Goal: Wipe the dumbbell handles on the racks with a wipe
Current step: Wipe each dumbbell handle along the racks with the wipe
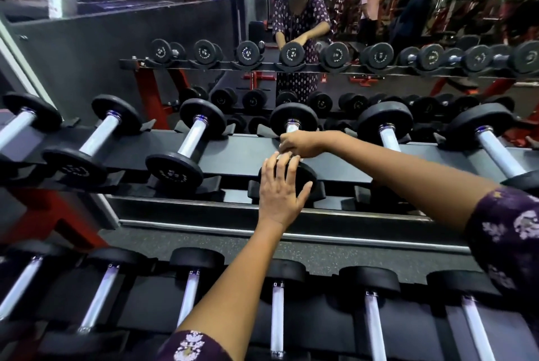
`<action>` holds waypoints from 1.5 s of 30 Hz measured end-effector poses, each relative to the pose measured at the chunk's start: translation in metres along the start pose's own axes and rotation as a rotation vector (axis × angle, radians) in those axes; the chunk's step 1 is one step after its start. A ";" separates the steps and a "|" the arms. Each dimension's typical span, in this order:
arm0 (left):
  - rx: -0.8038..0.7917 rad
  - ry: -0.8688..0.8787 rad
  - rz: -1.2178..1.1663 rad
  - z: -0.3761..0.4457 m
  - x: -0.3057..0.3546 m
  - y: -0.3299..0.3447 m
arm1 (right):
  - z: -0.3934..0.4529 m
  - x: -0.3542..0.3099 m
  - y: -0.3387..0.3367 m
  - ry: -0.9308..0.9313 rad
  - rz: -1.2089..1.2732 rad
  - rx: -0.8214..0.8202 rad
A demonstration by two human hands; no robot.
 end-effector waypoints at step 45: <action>-0.163 -0.958 -1.068 0.059 -0.026 -0.105 | -0.041 -0.063 -0.023 -0.024 1.607 0.537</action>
Point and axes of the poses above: each hand's wrist, its own z-axis towards the middle knuckle, its own y-axis out of the palm, x = y × z, the point moved 2 cm from there along z, towards the middle knuckle, and after that the axes turned 5 degrees about -y, right-handed, at the moved point
